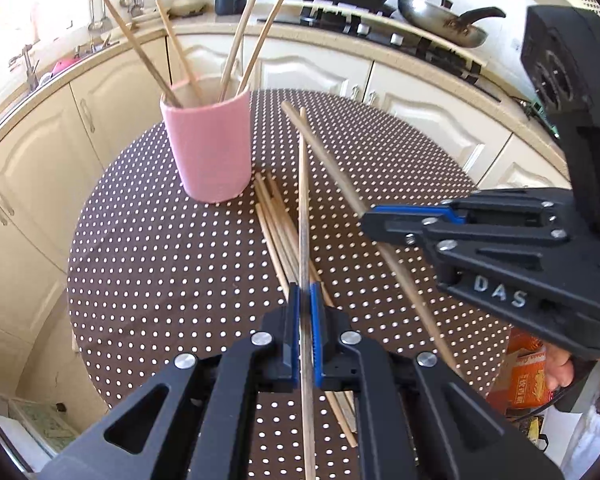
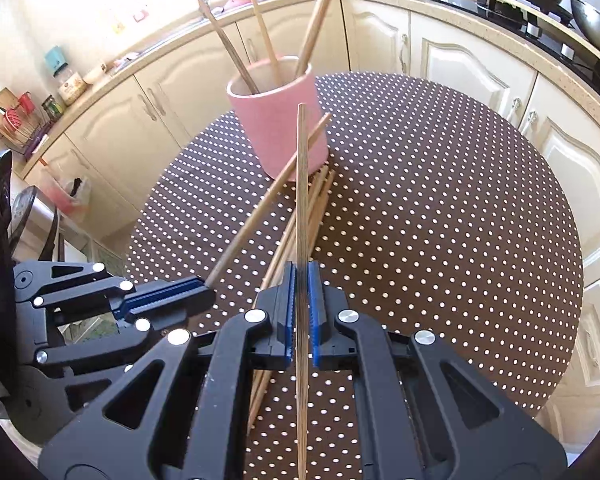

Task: Organize utensils
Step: 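Lift both chopsticks upright and carry them over the pink cup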

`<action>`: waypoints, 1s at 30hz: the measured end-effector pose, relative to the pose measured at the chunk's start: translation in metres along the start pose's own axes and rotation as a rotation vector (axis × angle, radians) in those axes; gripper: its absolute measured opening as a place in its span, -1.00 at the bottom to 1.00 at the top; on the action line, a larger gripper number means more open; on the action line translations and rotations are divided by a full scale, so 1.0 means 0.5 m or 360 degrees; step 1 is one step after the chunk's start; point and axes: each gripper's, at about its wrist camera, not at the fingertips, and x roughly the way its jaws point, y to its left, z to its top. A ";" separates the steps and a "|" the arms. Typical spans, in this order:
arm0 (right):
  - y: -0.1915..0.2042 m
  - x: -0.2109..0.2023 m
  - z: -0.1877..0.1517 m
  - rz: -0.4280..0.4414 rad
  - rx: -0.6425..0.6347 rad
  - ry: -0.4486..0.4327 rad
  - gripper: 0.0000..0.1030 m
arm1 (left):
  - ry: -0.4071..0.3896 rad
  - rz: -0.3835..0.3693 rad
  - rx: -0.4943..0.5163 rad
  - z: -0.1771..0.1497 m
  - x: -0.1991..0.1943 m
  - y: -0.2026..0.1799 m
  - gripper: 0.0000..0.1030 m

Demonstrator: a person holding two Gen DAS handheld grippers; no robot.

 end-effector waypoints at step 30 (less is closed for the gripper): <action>0.054 -0.045 0.048 0.0115 0.0022 -0.0251 -0.87 | -0.0258 -0.0039 -0.0037 0.028 -0.096 0.035 -0.90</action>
